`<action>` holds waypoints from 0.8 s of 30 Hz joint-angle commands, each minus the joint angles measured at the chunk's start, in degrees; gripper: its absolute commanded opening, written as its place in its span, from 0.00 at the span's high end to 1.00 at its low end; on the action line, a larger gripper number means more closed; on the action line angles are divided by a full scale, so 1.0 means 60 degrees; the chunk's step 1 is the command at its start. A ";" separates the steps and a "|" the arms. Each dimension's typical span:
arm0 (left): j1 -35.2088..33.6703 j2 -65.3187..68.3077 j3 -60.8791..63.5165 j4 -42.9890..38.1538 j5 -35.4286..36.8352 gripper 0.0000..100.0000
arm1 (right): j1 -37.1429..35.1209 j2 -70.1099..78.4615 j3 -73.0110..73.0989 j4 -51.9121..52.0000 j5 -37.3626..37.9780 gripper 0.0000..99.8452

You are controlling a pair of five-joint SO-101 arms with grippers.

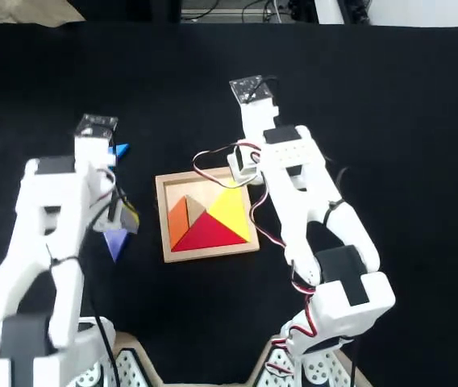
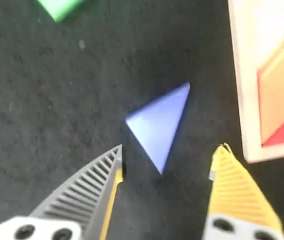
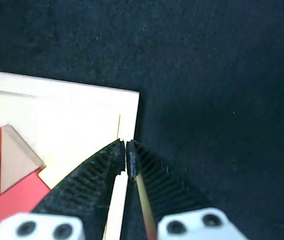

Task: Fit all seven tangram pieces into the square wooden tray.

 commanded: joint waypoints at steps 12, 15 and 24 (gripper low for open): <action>-0.0403 -0.1084 0.3026 -0.4293 -0.2066 0.71 | -0.0117 -0.0476 0.0081 -0.0161 0.0103 0.99; -0.0374 -0.0381 0.2674 -0.4293 -0.2066 0.71 | -0.0117 -0.0476 0.0081 -0.0161 0.0103 0.99; -0.0432 0.2066 0.0593 -0.3092 -0.2037 0.71 | -0.0117 -0.0476 0.0081 -0.0161 0.0117 0.99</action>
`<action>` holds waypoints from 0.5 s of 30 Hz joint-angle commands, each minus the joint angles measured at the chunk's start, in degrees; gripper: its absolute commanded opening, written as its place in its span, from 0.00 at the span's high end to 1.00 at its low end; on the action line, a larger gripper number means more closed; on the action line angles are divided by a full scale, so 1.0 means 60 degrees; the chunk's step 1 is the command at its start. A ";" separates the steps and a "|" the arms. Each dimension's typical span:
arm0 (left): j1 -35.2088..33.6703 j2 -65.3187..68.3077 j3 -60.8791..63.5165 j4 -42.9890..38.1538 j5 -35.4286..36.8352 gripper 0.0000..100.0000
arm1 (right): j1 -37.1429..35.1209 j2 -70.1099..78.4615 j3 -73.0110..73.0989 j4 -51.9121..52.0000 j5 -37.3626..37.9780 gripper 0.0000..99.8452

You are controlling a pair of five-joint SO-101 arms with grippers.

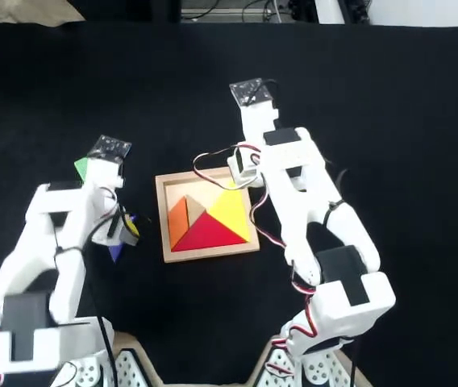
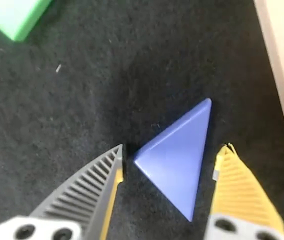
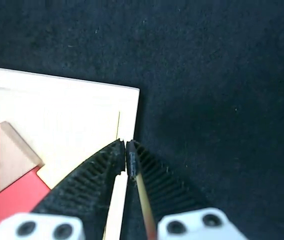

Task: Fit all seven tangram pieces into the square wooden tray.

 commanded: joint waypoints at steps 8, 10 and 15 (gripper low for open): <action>-0.0066 0.0747 -0.1282 0.0410 -0.0059 0.71 | -0.0117 -0.0476 -0.0081 -0.0117 0.0117 0.99; -0.0139 0.0747 -0.1238 0.0410 -0.0059 0.71 | -0.0117 -0.0476 -0.0081 -0.0117 0.0117 0.99; -0.0154 0.0762 -0.1253 0.0586 -0.0073 0.71 | -0.0103 -0.0476 -0.0081 -0.0117 0.0117 0.99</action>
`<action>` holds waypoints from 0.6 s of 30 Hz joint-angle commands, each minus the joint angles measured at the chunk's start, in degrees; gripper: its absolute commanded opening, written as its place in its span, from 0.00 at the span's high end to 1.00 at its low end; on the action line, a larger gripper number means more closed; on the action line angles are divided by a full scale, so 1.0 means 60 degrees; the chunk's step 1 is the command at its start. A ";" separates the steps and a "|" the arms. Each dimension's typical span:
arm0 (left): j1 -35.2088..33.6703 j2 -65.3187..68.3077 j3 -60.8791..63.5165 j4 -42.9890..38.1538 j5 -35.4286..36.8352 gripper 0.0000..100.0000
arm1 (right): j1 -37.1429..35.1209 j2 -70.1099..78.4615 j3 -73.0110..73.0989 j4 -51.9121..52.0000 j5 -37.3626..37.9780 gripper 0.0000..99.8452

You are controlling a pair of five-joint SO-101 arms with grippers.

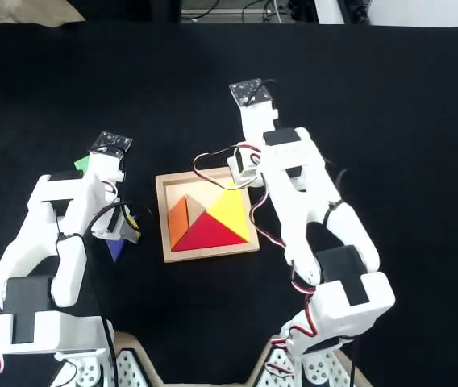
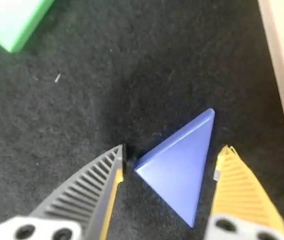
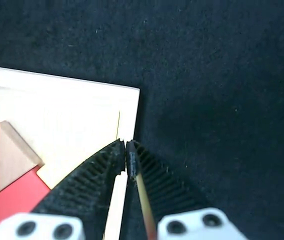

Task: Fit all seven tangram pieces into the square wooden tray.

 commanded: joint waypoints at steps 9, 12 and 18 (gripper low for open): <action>-0.0125 0.0000 -0.0505 0.0278 -0.0132 0.71 | -0.0073 -0.0476 -0.0037 -0.0293 0.0059 0.99; -0.0081 0.0000 -0.0491 0.0234 -0.0147 0.71 | -0.0073 -0.0462 -0.0022 -0.0293 0.0059 0.99; -0.0081 0.0000 -0.0462 0.0234 -0.0132 0.71 | -0.0073 -0.0462 -0.0022 -0.0293 0.0059 0.99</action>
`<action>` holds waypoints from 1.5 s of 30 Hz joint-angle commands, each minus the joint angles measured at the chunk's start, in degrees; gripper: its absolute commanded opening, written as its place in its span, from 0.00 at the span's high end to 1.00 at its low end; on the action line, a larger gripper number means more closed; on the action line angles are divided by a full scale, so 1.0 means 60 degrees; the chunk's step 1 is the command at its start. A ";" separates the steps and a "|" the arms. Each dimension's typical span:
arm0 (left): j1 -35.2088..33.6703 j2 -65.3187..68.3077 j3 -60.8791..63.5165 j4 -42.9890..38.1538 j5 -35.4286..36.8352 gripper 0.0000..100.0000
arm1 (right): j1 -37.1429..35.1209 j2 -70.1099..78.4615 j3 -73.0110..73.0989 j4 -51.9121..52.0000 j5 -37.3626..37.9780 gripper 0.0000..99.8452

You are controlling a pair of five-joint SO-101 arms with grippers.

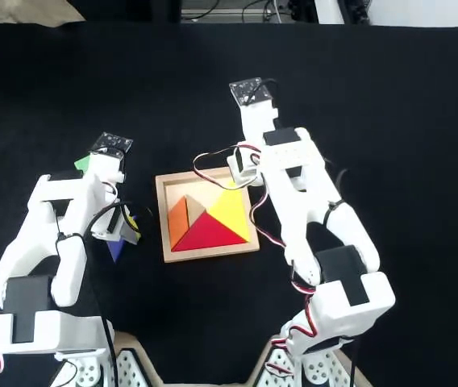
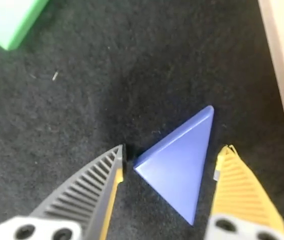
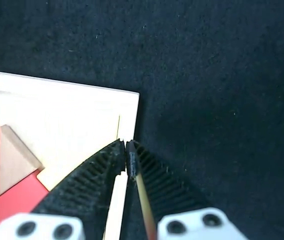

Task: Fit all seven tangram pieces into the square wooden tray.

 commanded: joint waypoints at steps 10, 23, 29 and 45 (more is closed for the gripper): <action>-0.0081 -0.0015 -0.0432 0.0161 -0.0073 0.79 | -0.0073 -0.0462 -0.0022 -0.0147 0.0059 0.99; 0.0081 -0.0044 -0.0447 0.0132 -0.0073 0.79 | 0.0161 -0.0476 -0.0037 -0.0176 0.0059 0.99; 0.0051 -0.0029 -0.0447 0.0176 -0.0088 0.79 | 0.0352 -0.0476 -0.0022 -0.0278 0.0044 0.99; 0.0095 -0.0029 -0.0432 0.0176 -0.0088 0.82 | 0.0733 -0.0476 0.0037 -0.0322 -0.0029 0.99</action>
